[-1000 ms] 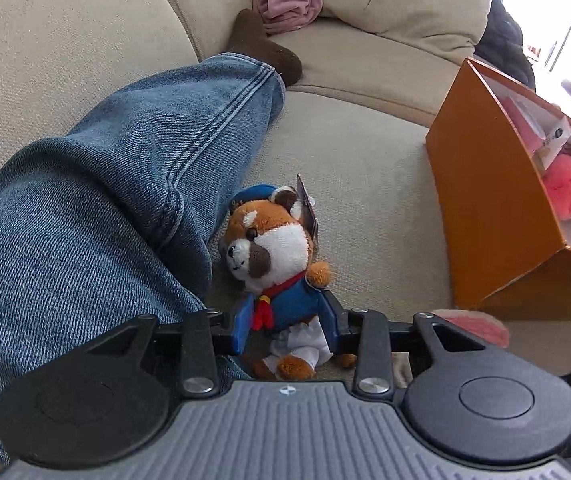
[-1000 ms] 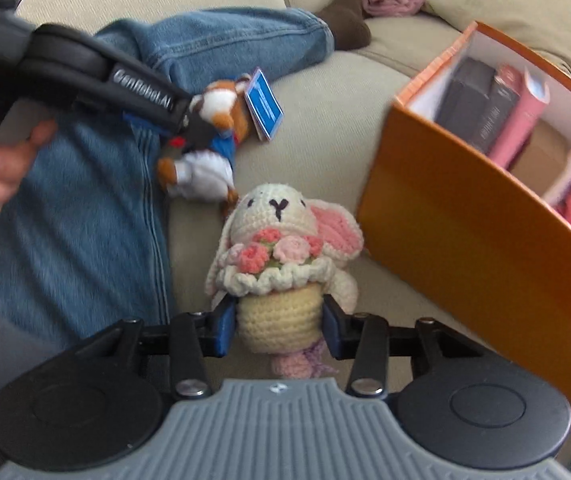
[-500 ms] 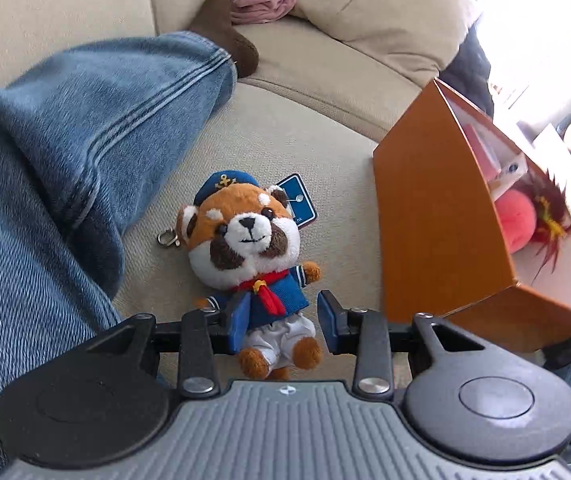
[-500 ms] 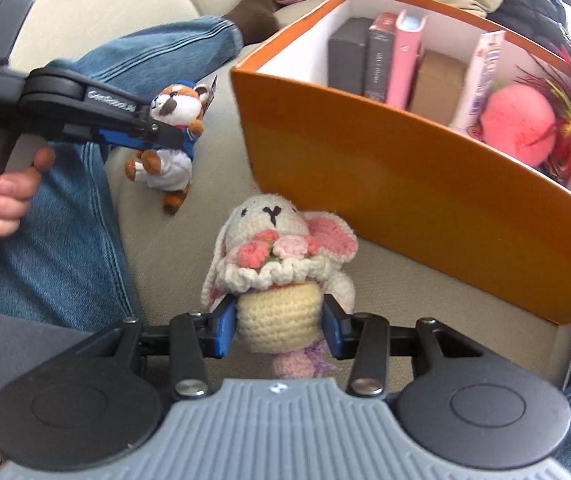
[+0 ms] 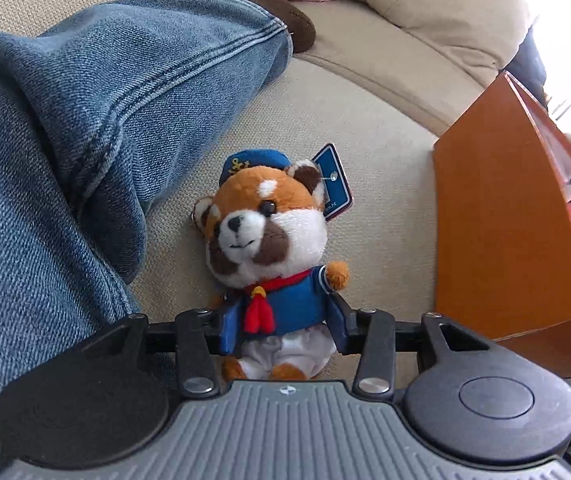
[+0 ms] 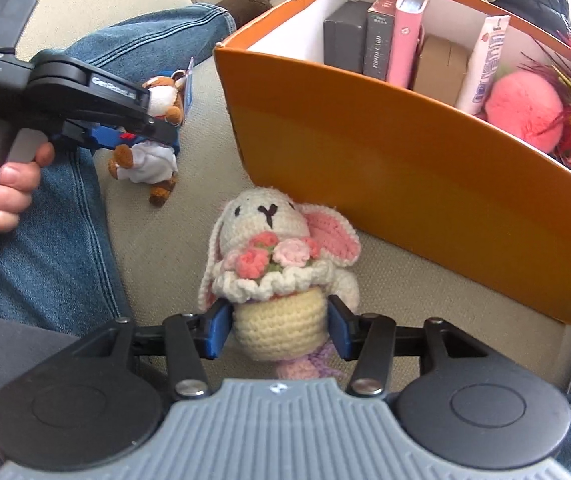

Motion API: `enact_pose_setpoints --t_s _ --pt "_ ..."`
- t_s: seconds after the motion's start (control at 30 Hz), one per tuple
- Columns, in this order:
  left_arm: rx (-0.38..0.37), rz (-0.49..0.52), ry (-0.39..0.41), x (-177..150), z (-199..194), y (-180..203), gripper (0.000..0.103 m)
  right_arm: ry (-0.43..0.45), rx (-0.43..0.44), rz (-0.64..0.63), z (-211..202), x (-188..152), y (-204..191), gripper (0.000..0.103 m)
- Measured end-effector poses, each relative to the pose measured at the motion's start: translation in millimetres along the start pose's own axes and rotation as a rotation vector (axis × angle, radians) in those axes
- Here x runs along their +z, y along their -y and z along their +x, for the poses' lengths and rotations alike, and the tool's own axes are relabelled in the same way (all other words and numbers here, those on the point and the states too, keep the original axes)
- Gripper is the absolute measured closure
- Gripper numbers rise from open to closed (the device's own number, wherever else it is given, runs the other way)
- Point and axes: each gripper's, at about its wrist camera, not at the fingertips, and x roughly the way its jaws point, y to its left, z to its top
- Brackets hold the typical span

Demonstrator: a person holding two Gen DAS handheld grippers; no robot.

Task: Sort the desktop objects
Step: 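Grasp the red panda plush with the left gripper while the right grasps the crocheted bunny, then carry the panda and bunny plush toys over the shoebox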

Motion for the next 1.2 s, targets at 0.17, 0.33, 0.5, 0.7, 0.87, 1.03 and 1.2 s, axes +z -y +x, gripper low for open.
enact_pose_setpoints --t_s 0.17,0.33,0.5,0.7,0.87,1.03,1.2 --pt "0.009 0.006 0.013 -2.1 -4.5 0.8 0.06 0.008 -0.002 -0.003 4.7 1.2 2.1 0.053" --pt "0.011 0.031 0.03 -8.9 -21.3 7.1 0.063 0.006 0.028 -0.024 -8.4 0.7 6.4 0.056" --pt "-0.014 0.072 0.061 -16.8 -49.9 13.3 0.063 0.042 0.125 0.024 -36.3 5.3 22.3 0.056" --pt "-0.085 0.148 0.146 -9.9 -101.5 25.1 0.063 0.125 0.281 0.034 -76.5 17.4 24.3 0.056" --pt "-0.151 0.23 0.224 -0.7 -130.9 53.7 0.063 0.279 0.282 0.028 -115.3 33.1 21.5 0.056" --pt "-0.227 0.307 0.283 9.1 -152.9 80.2 0.063 0.428 0.161 0.065 -147.3 46.3 37.4 0.056" --pt "-0.31 0.414 0.294 22.2 -149.6 119.6 0.063 0.464 0.007 0.106 -150.4 55.5 62.2 0.056"
